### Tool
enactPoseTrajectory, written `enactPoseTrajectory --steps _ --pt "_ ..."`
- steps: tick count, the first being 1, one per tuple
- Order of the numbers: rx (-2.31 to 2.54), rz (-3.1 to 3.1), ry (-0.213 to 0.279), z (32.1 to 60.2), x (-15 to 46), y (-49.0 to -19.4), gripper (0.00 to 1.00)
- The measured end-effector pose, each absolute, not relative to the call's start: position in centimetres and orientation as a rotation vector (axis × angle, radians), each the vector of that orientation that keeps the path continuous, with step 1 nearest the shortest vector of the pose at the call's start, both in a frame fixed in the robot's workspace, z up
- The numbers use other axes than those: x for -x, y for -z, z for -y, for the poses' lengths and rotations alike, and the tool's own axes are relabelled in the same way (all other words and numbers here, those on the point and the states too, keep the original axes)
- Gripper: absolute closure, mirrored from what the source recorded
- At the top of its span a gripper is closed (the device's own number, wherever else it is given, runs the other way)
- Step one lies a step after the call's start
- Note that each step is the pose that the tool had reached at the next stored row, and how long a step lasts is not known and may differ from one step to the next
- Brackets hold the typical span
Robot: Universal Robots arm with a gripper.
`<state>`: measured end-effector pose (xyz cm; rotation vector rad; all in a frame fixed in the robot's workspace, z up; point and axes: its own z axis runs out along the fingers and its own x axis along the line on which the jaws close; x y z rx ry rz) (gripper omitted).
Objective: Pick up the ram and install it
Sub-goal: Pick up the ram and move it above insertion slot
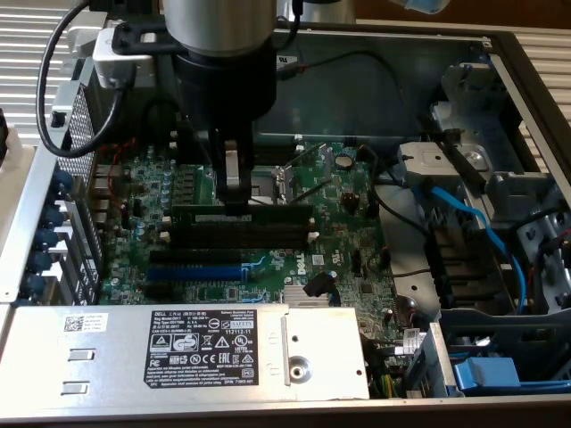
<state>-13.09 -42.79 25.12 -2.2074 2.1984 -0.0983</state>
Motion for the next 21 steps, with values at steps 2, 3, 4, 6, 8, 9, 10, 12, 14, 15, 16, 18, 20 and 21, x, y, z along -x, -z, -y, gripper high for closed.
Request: enactPoseTrajectory --steps 2,3,4,6,8,9,10,12,14,15,16,18,20,21 --pt "2.189 -2.216 0.097 42.79 13.09 -25.05 0.88" --pt "2.181 -2.224 0.097 42.79 13.09 -25.03 0.88" --pt "2.178 -2.227 0.096 42.79 13.09 -25.01 0.88" --pt "2.175 -2.23 0.094 42.79 13.09 -24.95 0.88" --pt "2.177 -2.231 0.092 42.79 13.09 -24.92 0.88" --pt "2.177 -2.232 0.091 42.79 13.09 -24.9 0.88" --pt "2.177 -2.232 0.091 42.79 13.09 -24.87 0.88" --pt "2.178 -2.232 0.09 42.75 13.08 -24.81 0.88" --pt "2.179 -2.231 0.091 42.61 13.09 -24.74 0.88" --pt "2.181 -2.23 0.092 42.56 13.09 -24.72 0.88" --pt "2.183 -2.229 0.093 42.55 13.09 -24.72 0.88" --pt "2.187 -2.229 0.098 42.55 13.1 -24.69 0.88" --pt "2.192 -2.23 0.105 42.54 13.1 -24.66 0.88" --pt "2.195 -2.23 0.109 42.53 13.11 -24.64 0.88"
